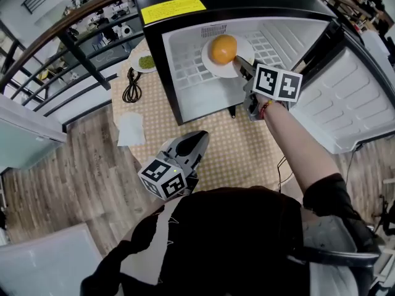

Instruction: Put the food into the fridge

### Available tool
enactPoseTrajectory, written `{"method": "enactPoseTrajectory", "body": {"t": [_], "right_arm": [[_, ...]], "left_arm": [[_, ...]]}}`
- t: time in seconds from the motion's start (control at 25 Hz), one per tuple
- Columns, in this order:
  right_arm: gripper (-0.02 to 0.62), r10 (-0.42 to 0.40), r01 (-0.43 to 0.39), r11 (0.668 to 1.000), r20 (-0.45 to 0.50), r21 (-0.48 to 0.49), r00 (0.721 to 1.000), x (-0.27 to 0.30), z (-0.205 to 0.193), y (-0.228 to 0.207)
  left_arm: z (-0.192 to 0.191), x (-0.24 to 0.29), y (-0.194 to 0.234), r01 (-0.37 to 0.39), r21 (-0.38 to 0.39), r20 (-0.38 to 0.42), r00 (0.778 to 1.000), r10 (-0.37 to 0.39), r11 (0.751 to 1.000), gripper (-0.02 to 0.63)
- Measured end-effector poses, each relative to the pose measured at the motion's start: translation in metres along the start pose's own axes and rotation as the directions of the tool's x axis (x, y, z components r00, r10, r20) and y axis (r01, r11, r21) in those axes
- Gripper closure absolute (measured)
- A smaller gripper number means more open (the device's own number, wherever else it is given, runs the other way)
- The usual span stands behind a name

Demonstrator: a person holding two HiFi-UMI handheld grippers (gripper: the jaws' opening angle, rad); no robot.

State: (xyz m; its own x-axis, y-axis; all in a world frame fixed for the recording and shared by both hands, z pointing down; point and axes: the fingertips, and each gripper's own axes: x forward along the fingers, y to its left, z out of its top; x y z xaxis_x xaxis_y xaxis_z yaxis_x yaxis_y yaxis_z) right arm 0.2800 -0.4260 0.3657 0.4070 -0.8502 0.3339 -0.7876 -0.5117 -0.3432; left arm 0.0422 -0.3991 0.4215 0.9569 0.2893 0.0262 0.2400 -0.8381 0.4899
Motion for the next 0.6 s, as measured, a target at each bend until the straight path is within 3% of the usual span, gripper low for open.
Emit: {"method": "enactPoseTrajectory", "body": {"t": [0.6], "right_arm": [[0.414,-0.035,0.035,0.998,0.009,-0.057,0.999,0.0023,0.0014,-0.0044]], "left_arm": [[0.0006,-0.0004,0.0029,-0.014,-0.013,0.002,1.000,0.015,1.000,0.592]]}}
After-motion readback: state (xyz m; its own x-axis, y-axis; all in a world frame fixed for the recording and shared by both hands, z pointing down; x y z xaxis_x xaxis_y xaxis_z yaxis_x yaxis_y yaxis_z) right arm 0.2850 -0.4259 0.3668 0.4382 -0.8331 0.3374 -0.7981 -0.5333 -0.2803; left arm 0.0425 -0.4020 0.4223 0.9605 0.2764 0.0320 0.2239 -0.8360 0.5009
